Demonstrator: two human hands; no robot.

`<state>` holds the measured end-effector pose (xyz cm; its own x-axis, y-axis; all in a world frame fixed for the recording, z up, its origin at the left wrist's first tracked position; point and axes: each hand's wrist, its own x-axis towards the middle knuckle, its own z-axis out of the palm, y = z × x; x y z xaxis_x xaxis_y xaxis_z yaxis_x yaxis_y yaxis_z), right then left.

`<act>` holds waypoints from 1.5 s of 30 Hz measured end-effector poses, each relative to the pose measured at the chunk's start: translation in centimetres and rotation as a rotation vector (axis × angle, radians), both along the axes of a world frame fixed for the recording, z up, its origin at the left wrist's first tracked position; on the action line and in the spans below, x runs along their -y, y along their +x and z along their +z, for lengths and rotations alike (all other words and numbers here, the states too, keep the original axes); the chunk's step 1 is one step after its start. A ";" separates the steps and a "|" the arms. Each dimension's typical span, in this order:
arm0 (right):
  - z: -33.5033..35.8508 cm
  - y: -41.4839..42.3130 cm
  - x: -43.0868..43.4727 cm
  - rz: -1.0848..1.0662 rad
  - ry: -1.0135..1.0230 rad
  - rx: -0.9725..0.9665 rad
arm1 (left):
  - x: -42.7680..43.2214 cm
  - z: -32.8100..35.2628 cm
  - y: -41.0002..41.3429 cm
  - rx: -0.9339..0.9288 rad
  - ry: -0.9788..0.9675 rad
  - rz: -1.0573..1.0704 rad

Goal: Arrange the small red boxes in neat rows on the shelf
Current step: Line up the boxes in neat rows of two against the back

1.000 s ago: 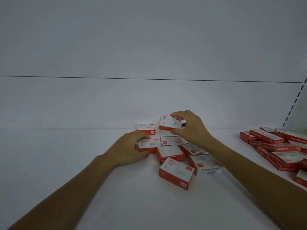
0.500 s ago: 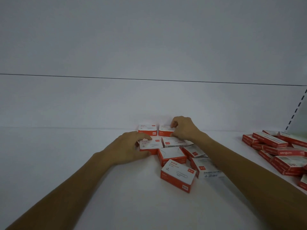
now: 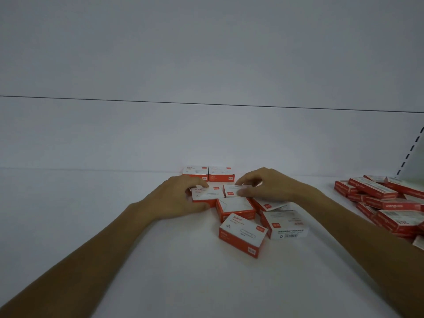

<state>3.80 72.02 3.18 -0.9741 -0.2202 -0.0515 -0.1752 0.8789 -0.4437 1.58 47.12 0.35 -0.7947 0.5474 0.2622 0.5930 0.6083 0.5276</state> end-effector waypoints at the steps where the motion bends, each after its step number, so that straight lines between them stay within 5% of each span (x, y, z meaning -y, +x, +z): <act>1: 0.1 0.4 0.0 0.014 -0.017 0.006 | 0.0 0.2 0.2 0.023 0.006 -0.003; 7: 1.9 1.9 0.6 0.083 0.031 0.145 | 0.2 1.3 1.0 0.076 -0.145 -0.054; 12: 0.7 2.1 3.6 -0.118 0.323 -0.075 | 0.1 1.8 1.0 0.093 -0.219 -0.024; 18: 1.7 2.3 4.3 -0.013 0.147 -0.127 | 1.6 3.0 0.8 0.229 -0.298 0.040; 24: 0.0 2.3 6.4 -0.188 0.363 -0.180 | 1.2 2.3 0.8 0.198 -0.244 0.059; 29: 0.9 1.2 6.4 0.078 0.079 -0.053 | 0.5 1.4 0.8 0.115 0.002 0.111; 32: 0.1 1.0 6.3 0.085 0.060 -0.072 | 0.4 0.8 0.4 0.008 -0.013 0.129; 36: -0.6 0.4 6.5 0.013 0.159 -0.158 | 0.6 0.5 0.0 0.071 0.055 0.120; 41: -1.1 0.5 5.8 0.107 -0.027 -0.260 | 0.4 0.4 0.1 0.132 0.178 0.099; 45: -1.3 0.8 5.9 0.124 -0.224 -0.466 | -0.2 0.2 0.4 -0.049 0.327 0.115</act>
<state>4.62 66.15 1.90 -0.8484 -0.2917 0.4418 -0.4954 0.7316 -0.4684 1.93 47.34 0.58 -0.8282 0.3360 0.4486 0.5602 0.4758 0.6781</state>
